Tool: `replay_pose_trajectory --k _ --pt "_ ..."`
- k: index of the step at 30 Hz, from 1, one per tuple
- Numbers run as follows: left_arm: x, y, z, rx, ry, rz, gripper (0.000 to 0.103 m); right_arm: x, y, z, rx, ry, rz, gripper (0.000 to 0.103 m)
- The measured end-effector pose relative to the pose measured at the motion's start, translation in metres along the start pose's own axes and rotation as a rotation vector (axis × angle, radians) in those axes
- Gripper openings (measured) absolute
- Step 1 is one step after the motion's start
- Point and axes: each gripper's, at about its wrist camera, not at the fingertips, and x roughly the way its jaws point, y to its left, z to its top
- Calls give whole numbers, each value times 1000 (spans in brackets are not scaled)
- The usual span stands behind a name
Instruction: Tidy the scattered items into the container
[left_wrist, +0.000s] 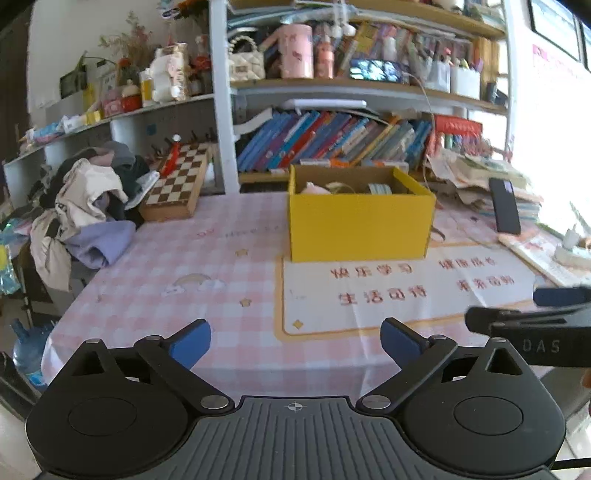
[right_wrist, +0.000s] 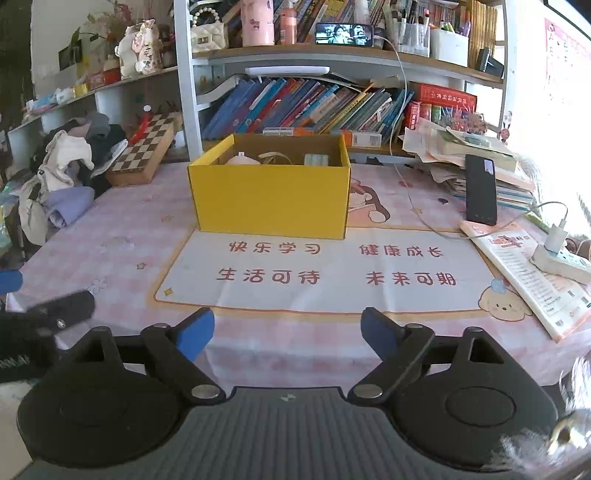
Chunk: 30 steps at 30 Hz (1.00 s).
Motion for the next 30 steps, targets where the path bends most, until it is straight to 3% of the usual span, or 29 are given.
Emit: replay_pose_trajectory --k 6,13,30 --pt "-2 -7 -2 39 -1 -2 103 -3 1 -4 -18 4 -21 99" --pt "-1 -7 -1 40 4 32 103 -8 -1 -4 -16 -15 -26 100" --pt "-3 -3 -3 -9 33 22 103 -13 -6 -9 -9 -6 -27 101"
